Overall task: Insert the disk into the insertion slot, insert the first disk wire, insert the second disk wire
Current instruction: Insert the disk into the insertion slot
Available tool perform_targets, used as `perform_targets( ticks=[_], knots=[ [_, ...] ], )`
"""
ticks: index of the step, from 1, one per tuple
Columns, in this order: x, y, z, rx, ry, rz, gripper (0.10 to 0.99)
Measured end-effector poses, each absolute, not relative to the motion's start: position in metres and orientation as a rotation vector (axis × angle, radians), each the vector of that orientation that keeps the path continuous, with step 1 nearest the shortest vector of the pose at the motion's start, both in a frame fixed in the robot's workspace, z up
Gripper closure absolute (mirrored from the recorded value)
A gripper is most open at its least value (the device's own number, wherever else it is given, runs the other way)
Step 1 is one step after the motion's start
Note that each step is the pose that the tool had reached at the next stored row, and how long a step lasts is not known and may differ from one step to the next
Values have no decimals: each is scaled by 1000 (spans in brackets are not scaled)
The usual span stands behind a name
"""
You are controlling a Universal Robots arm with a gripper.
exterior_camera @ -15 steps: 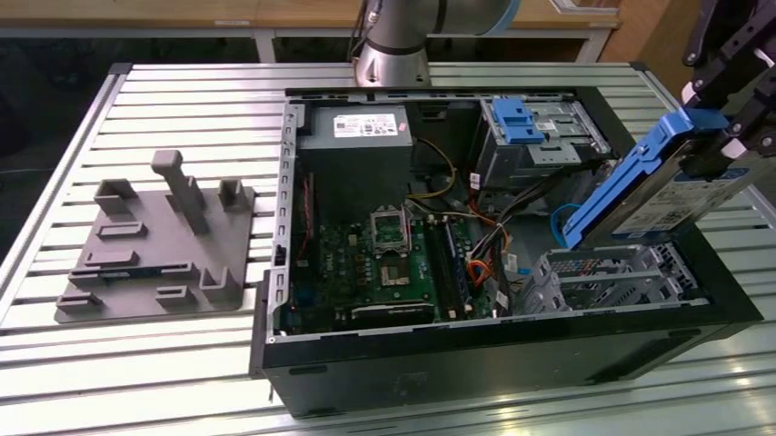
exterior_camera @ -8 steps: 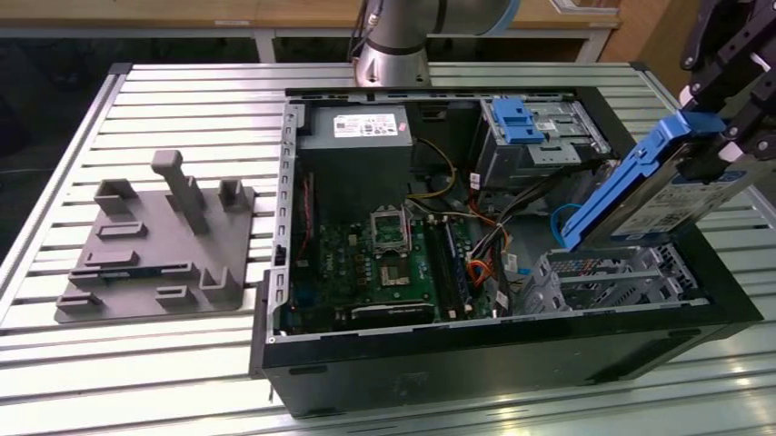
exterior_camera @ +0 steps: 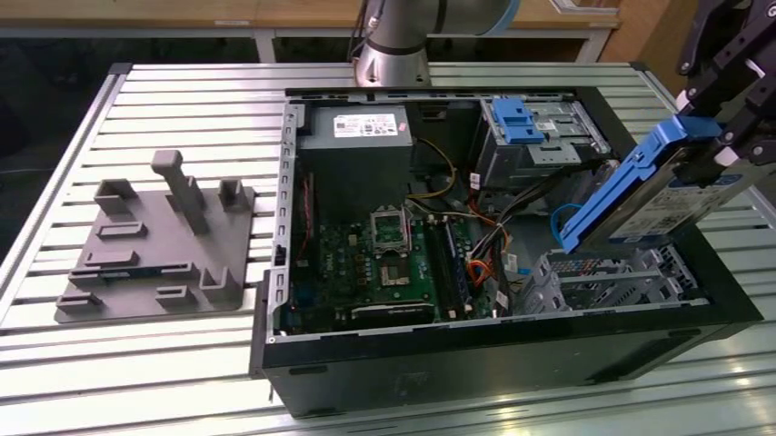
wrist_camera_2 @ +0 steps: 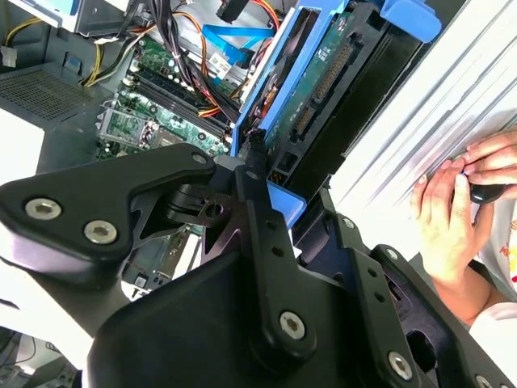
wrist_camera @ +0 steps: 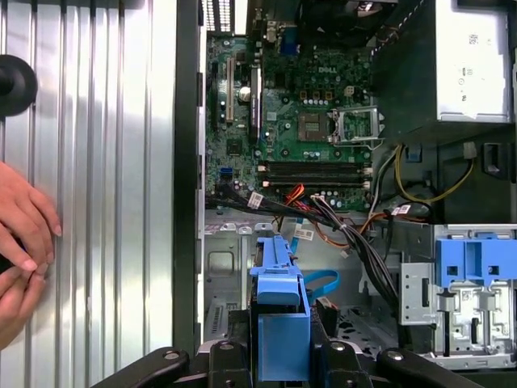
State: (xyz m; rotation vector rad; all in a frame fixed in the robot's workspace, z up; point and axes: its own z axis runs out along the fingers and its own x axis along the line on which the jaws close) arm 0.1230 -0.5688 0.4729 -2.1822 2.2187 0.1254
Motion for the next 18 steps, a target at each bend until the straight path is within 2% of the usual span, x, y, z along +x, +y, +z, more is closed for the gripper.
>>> perform_targets(
  ticks=[18],
  knots=[
    [123, -569, 467, -2182, 2219, 125, 725]
  ],
)
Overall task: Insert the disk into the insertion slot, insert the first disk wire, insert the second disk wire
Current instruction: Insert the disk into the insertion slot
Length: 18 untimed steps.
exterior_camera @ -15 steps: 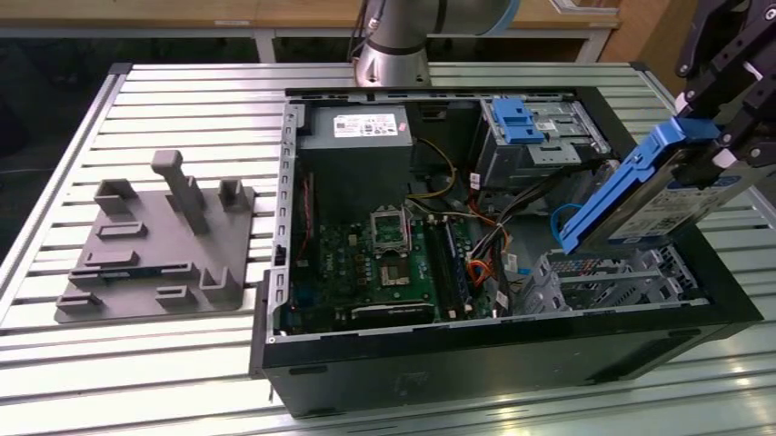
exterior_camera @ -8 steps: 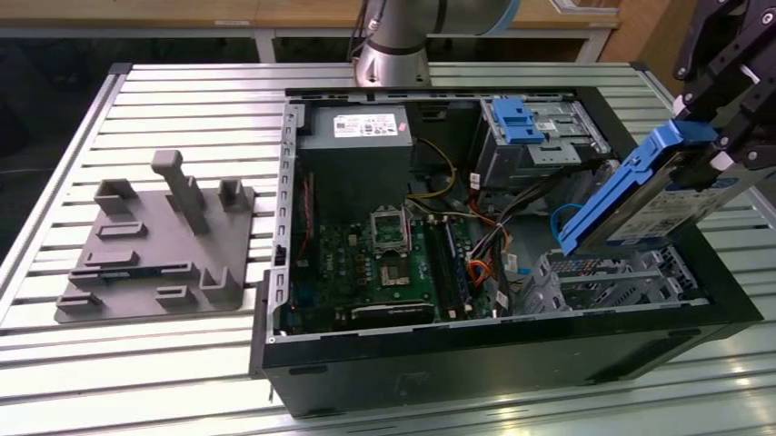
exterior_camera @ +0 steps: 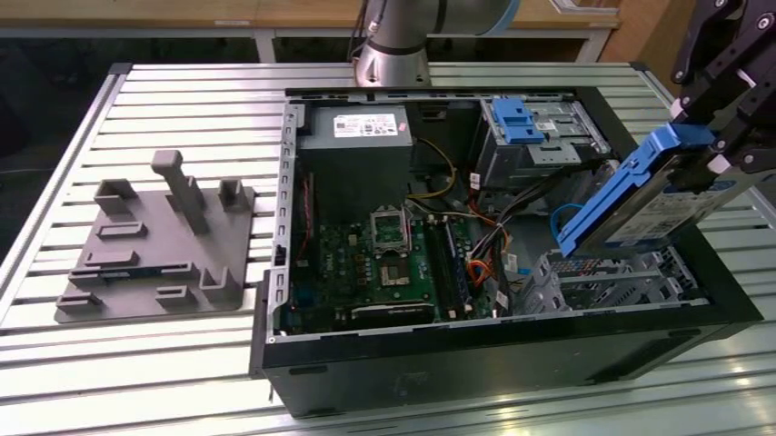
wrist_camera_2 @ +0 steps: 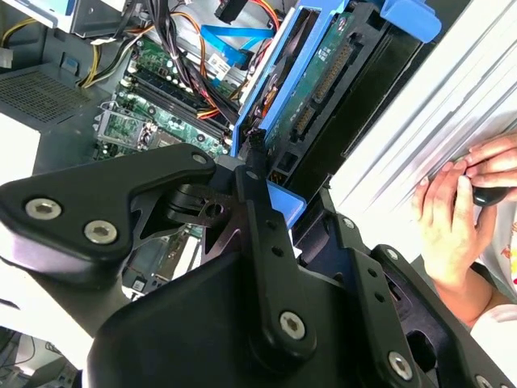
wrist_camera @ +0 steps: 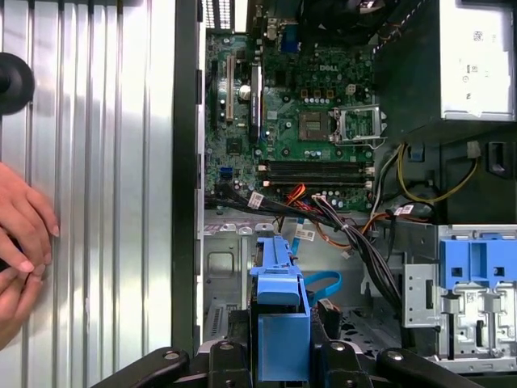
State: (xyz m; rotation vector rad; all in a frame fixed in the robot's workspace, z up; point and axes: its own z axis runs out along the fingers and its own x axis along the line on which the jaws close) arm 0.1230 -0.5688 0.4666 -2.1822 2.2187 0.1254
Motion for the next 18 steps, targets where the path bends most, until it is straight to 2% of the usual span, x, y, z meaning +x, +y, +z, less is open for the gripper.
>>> perform_targets(
  ticks=[18],
  knots=[
    [123, -569, 462, -2182, 2219, 125, 725]
  ],
)
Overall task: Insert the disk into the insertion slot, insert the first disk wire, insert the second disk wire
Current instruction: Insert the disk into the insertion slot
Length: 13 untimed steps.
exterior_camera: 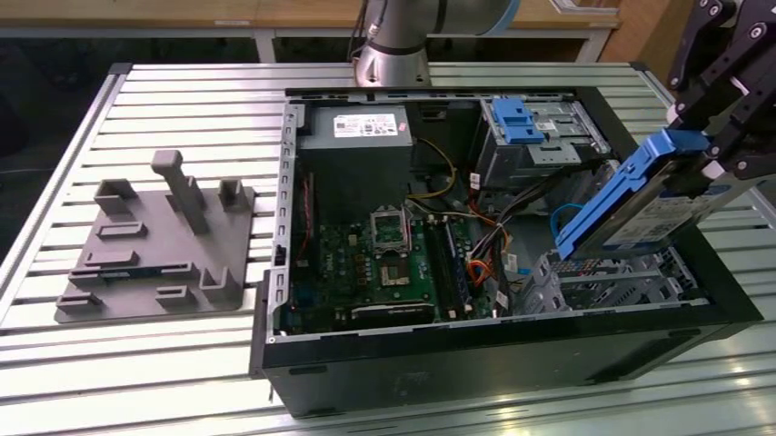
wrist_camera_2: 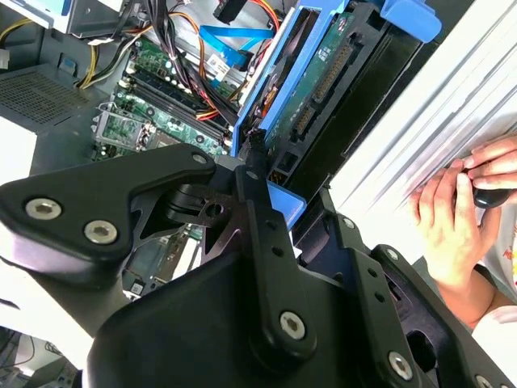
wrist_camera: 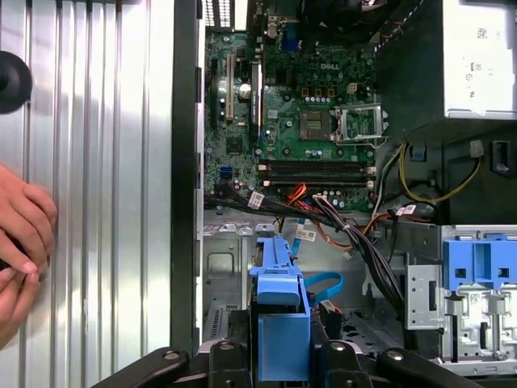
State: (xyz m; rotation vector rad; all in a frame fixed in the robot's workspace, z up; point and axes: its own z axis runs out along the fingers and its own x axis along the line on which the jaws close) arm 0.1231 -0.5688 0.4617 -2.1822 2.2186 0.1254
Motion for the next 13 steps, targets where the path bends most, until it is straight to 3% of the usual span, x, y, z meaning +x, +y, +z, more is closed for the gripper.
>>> perform_targets(
  ticks=[13],
  knots=[
    [123, -569, 459, -2182, 2219, 125, 725]
  ],
)
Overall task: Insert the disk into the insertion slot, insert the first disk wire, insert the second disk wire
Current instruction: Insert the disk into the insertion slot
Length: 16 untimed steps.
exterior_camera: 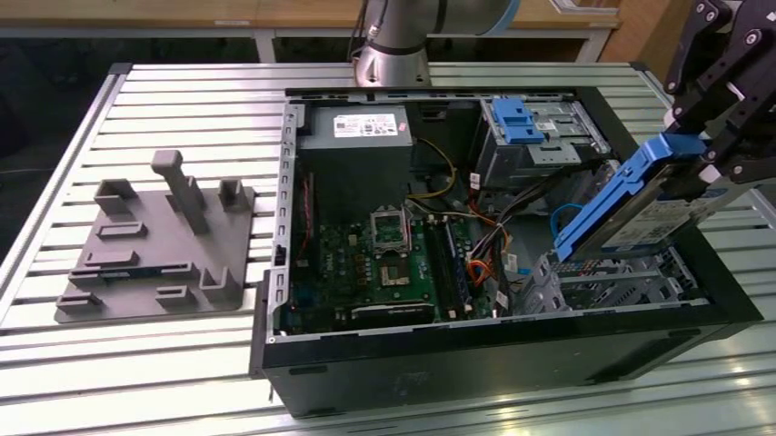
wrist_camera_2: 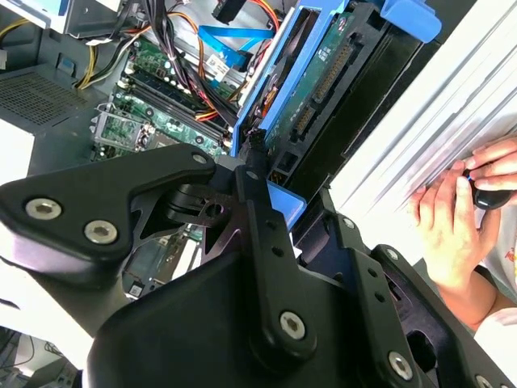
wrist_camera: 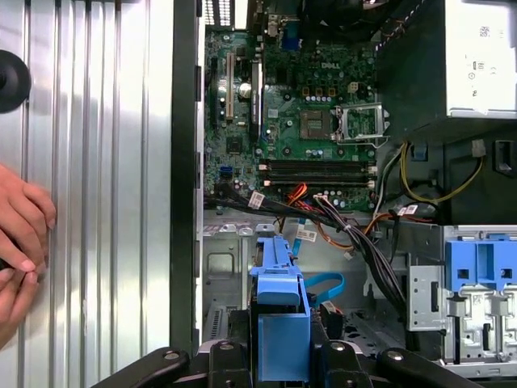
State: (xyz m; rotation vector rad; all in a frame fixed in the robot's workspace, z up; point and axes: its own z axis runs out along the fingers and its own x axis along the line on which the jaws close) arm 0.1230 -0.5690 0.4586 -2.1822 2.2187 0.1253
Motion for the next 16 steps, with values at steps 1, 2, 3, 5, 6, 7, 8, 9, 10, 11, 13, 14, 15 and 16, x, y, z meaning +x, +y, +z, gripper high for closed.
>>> perform_targets(
  ticks=[1, 2, 3, 5, 6, 7, 8, 9, 10, 11, 13, 14, 15, 16],
  knots=[
    [123, -569, 458, -2182, 2219, 125, 725],
    [123, -569, 458, -2182, 2219, 125, 725],
    [123, -569, 458, -2182, 2219, 125, 725],
    [123, -569, 457, -2182, 2219, 125, 725],
    [123, -569, 457, -2182, 2219, 125, 725],
    [123, -569, 457, -2182, 2219, 125, 725],
    [123, -569, 456, -2182, 2219, 125, 725],
    [123, -569, 456, -2182, 2219, 125, 725],
    [123, -569, 456, -2182, 2219, 125, 725],
    [123, -569, 456, -2182, 2219, 125, 725],
    [123, -569, 455, -2182, 2219, 125, 725],
    [123, -569, 455, -2182, 2219, 125, 725],
    [123, -569, 454, -2182, 2219, 125, 725],
    [123, -569, 454, -2182, 2219, 125, 725]
  ],
)
